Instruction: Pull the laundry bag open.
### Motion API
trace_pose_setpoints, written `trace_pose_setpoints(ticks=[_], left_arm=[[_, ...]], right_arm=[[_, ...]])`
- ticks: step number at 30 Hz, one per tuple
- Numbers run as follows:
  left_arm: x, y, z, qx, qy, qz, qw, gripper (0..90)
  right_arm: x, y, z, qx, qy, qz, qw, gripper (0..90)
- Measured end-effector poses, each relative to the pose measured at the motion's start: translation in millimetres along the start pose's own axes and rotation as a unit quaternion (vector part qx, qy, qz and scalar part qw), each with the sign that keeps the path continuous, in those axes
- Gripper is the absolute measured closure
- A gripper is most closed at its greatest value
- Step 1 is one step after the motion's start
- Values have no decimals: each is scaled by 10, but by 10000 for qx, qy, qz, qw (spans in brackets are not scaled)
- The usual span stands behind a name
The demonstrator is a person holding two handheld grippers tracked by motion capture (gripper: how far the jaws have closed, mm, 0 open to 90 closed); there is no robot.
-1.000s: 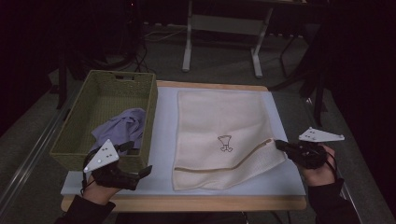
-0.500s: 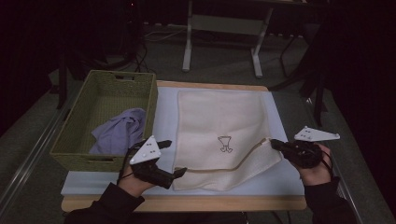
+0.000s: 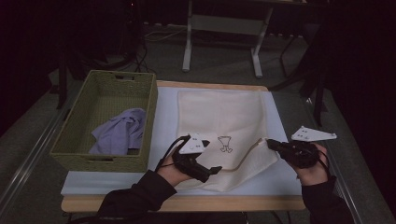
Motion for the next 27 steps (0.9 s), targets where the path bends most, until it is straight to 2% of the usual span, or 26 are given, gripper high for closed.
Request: trace_pose_setpoints(ticks=[6,8,10,11,13,18,21,27], left_arm=[[-10,125,-240,12,-149,-117,9998,174],[-29,170,-305,54,-185,-76,9998,208],[-44,210,-371,48,-113,-125,9998,292],[-51,229,-402,59,-137,-127,9998,303],[-63,271,-457,80,-115,-179,9997,398],[-77,368,-577,40,-180,-309,9994,507],[-93,384,-646,-83,-140,-330,9993,507],[-121,338,-715,-178,-199,-256,9993,506]], right_arm=[[-3,-3,-4,30,34,2,10000,880],[-11,0,-5,18,67,-4,10000,880],[-19,8,-5,22,90,13,10000,880],[-22,12,-6,31,95,36,9999,879],[-29,20,-4,31,112,39,9999,880],[-51,41,-18,35,177,63,9998,880],[-79,61,-27,55,241,79,9997,880],[-150,110,-48,68,318,183,9993,879]])
Point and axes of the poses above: each handheld gripper's, and its own axes: z roughly backward along the jaws, y roughly out of its top, x roughly to its right, the point moved 2 cm from there along -z, roughly forward along the jaws, and after that the axes turned 1 degree about -x, right-handed, at the moved point
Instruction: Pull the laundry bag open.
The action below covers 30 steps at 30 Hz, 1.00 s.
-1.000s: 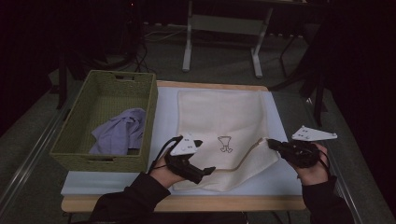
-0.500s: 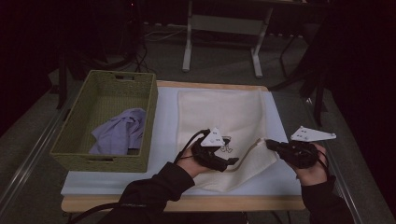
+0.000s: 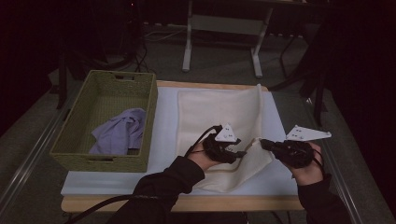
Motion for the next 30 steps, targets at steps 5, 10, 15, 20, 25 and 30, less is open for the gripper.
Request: trace_pose_setpoints(ticks=[5,10,15,20,25,30], left_arm=[[-9,-13,-6,54,-31,15,10000,504],[-27,52,22,239,-99,36,9997,511],[-83,158,57,368,-114,62,9992,556],[-108,228,-14,124,-627,65,9979,555],[-97,176,-100,-112,-716,16,9974,590],[-83,158,-113,-157,-685,-34,9975,678]], right_arm=[[-48,22,-16,19,64,39,10000,879],[-58,13,-27,15,91,37,10000,880],[-75,2,-36,3,121,59,9999,880],[-107,-17,-54,-20,173,89,9998,880],[-111,-40,-72,-29,190,73,9998,880],[-97,-62,-80,-46,187,57,9998,880]])
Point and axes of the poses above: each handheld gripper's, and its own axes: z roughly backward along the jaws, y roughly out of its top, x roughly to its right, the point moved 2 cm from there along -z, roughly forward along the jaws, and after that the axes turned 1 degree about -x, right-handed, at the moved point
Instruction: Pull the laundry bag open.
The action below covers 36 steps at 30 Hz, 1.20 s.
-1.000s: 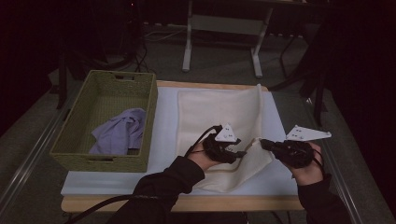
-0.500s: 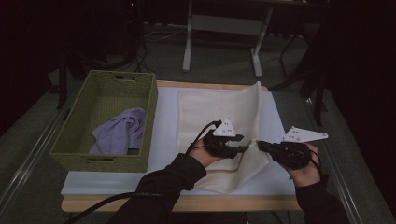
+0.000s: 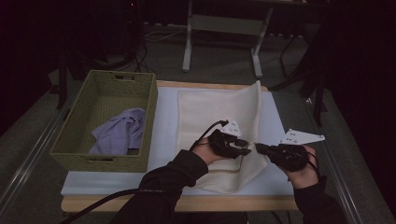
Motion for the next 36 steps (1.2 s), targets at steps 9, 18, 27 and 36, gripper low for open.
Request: trace_pose_setpoints(ticks=[9,18,27,36], left_arm=[[36,8,31,-91,212,-208,9995,794],[34,-101,-16,-331,398,-113,9986,712],[22,-165,-79,-466,344,-141,9982,692],[49,-146,-85,-492,344,-267,9978,806]], right_arm=[[8,-19,9,-1,-1,-13,10000,880],[-3,-21,11,-9,15,-4,10000,880],[-10,-19,1,-37,45,-5,10000,880],[1,-9,-11,-30,36,-12,10000,880]])
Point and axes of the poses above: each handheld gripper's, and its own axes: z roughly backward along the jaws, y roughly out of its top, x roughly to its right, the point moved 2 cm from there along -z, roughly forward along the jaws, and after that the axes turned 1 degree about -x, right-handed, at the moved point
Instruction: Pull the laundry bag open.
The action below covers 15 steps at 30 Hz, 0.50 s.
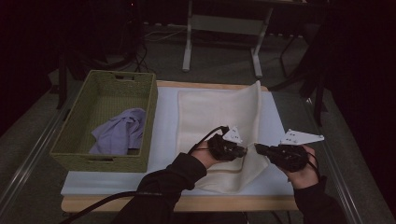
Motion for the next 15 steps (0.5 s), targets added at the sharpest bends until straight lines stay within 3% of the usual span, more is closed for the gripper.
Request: trace_pose_setpoints(ticks=[8,15], left_arm=[[60,-2,-70,-164,-17,24,9999,813],[95,7,-189,-174,-24,194,9997,814]], right_arm=[[16,-22,13,-25,-47,-29,10000,882],[26,-17,7,-44,-92,-54,9999,885]])
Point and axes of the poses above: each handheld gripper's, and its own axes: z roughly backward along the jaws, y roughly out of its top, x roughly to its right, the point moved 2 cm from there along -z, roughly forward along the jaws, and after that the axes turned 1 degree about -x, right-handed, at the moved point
